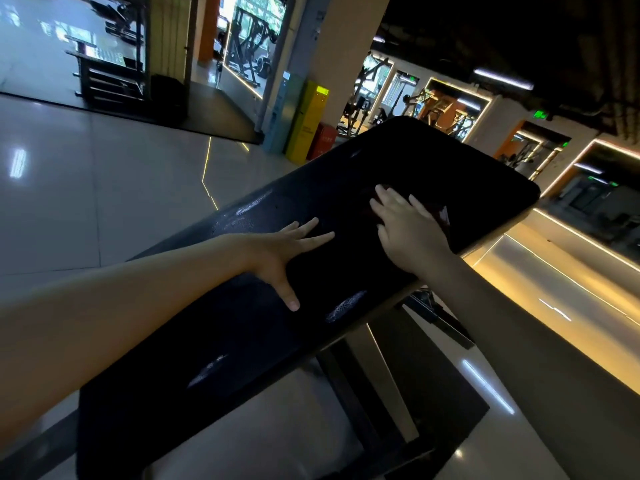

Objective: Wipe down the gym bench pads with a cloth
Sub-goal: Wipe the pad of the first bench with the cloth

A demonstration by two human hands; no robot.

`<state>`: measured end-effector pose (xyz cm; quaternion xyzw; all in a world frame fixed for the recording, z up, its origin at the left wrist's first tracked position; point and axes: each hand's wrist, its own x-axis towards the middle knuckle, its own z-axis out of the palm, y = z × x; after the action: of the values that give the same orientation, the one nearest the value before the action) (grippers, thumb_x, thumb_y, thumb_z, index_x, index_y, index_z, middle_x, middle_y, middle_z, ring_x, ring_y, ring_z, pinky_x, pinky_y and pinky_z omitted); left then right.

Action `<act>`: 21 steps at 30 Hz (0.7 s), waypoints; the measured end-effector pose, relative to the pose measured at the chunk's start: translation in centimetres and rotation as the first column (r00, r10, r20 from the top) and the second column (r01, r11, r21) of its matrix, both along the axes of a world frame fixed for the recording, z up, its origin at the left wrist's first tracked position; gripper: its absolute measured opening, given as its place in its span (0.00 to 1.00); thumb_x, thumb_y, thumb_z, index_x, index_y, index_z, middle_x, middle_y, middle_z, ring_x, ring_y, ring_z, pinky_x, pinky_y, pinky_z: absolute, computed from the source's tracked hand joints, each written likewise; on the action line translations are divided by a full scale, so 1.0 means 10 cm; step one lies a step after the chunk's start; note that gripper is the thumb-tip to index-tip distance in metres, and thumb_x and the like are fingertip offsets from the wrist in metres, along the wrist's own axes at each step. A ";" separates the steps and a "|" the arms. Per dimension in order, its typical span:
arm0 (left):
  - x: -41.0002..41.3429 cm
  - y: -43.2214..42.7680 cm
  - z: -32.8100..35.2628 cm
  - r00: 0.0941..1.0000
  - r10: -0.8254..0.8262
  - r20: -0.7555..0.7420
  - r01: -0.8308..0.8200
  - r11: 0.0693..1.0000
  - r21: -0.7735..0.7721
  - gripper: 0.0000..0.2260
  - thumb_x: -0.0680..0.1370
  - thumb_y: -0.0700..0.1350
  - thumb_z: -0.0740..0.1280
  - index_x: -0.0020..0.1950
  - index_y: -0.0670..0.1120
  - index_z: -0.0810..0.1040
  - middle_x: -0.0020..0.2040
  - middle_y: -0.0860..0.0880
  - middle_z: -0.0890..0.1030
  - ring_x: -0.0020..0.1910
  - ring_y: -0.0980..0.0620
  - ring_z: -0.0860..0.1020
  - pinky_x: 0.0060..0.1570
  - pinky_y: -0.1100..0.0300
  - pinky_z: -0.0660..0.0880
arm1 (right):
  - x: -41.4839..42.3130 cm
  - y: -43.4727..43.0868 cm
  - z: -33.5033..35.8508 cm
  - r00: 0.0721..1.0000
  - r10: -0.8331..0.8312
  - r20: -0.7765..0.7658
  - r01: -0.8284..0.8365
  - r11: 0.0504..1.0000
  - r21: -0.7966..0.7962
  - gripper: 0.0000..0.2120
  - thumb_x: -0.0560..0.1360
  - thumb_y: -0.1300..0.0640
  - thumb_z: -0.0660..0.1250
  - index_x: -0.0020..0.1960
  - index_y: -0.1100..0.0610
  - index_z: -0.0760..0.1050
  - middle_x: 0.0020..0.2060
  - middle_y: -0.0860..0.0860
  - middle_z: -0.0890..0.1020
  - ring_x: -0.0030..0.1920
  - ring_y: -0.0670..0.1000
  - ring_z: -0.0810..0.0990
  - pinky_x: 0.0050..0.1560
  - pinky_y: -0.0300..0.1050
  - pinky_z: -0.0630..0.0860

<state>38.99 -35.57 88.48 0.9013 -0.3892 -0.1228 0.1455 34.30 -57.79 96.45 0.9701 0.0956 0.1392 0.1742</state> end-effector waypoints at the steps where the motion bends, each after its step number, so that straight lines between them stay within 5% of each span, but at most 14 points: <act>1: -0.01 -0.01 0.00 1.000 0.003 -0.001 -0.003 1.000 0.002 0.59 0.63 0.57 0.79 0.75 0.63 0.33 0.76 0.54 0.29 0.75 0.47 0.32 0.74 0.37 0.46 | -0.01 0.03 -0.01 1.000 -0.006 -0.016 0.006 1.000 0.010 0.23 0.83 0.54 0.51 0.78 0.55 0.56 0.79 0.50 0.50 0.78 0.48 0.46 0.77 0.48 0.43; 11: -0.05 0.07 -0.04 1.000 -0.001 -0.003 0.001 1.000 0.017 0.58 0.64 0.59 0.78 0.74 0.63 0.33 0.75 0.53 0.28 0.75 0.47 0.31 0.73 0.35 0.47 | -0.45 0.26 -0.34 0.974 0.174 -0.146 -0.161 0.982 0.095 0.23 0.82 0.52 0.50 0.75 0.56 0.63 0.78 0.50 0.57 0.78 0.48 0.51 0.75 0.47 0.43; 16: -0.08 0.16 -0.08 1.000 -0.027 0.003 0.027 0.999 0.019 0.61 0.63 0.58 0.79 0.76 0.57 0.33 0.76 0.52 0.29 0.76 0.46 0.32 0.74 0.39 0.45 | -0.56 0.24 -0.49 0.969 0.218 -0.115 -0.220 0.975 -0.004 0.29 0.78 0.48 0.44 0.72 0.59 0.68 0.75 0.53 0.63 0.76 0.52 0.59 0.73 0.47 0.48; 21: -0.05 0.16 -0.13 1.000 -0.012 0.021 0.012 1.000 -0.003 0.64 0.62 0.59 0.79 0.77 0.48 0.32 0.76 0.51 0.30 0.75 0.48 0.32 0.76 0.45 0.43 | -0.41 0.12 -0.40 0.972 0.222 -0.077 -0.231 0.965 -0.125 0.26 0.76 0.50 0.49 0.68 0.57 0.73 0.71 0.53 0.70 0.71 0.51 0.69 0.72 0.47 0.58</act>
<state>38.44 -33.99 87.14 0.8999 -0.3964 -0.1135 0.1420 30.22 -56.58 92.42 0.9429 0.2203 0.1212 0.2183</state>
